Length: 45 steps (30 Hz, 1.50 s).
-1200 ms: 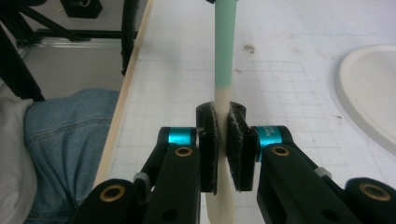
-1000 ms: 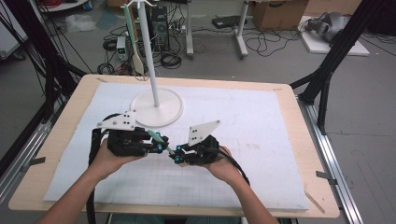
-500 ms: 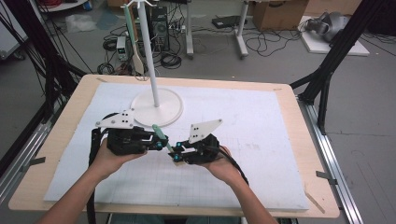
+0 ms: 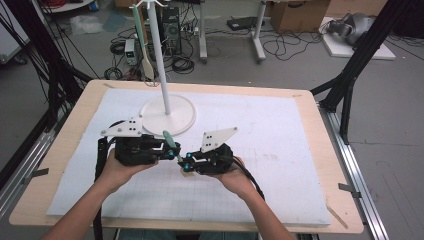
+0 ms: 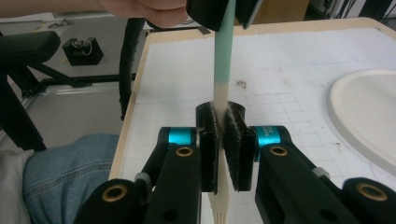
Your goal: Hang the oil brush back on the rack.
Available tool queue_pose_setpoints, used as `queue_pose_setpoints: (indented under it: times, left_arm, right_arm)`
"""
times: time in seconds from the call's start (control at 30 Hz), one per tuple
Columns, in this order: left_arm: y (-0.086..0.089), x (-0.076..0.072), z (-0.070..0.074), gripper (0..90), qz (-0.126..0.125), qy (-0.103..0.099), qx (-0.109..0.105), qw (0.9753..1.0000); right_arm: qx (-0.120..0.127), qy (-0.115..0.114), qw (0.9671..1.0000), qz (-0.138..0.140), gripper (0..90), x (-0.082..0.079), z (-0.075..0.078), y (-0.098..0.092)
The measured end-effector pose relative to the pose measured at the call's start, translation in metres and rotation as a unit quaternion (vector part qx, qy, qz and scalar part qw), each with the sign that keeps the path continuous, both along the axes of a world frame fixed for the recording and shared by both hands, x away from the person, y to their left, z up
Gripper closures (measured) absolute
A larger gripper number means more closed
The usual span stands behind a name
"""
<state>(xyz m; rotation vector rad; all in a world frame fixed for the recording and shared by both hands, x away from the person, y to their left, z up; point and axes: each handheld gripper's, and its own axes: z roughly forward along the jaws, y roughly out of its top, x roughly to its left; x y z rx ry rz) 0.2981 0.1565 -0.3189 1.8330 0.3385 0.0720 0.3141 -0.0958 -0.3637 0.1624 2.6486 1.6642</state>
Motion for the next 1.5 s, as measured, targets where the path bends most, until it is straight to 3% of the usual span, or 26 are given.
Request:
queue_pose_setpoints:
  times: [0.1, 0.2, 0.27, 0.7, 1.2, 1.5]
  left_arm:
    - [0.0, 0.0, 0.0, 83.0, 0.001, 0.0, 0.005, 1.0]
    - [0.001, 0.001, 0.0, 83.3, 0.005, 0.001, 0.008, 1.0]
    - [0.003, 0.002, 0.0, 83.3, 0.01, 0.002, 0.008, 0.9999]
    - [0.015, 0.008, 0.001, 83.3, 0.032, 0.005, 0.016, 0.9993]
    - [0.022, 0.017, 0.008, 83.3, 0.05, 0.009, 0.026, 0.9984]
    - [0.026, 0.024, 0.022, 83.3, 0.054, 0.001, 0.033, 0.998]
  right_arm:
    - [-0.001, 0.003, 1.0, 0.001, 83.3, 0.0, -0.001, 0.0]
    - [-0.002, 0.007, 0.9999, -0.009, 69.9, 0.001, -0.001, -0.002]
    - [-0.004, 0.01, 0.9998, -0.015, 66.6, 0.001, 0.0, -0.004]
    - [-0.001, 0.024, 0.9966, -0.078, 43.9, 0.004, -0.003, -0.036]
    - [-0.005, 0.02, 0.9905, -0.136, 35.3, 0.001, -0.004, -0.078]
    - [0.003, 0.011, 0.9863, -0.164, 33.5, -0.002, -0.004, -0.103]
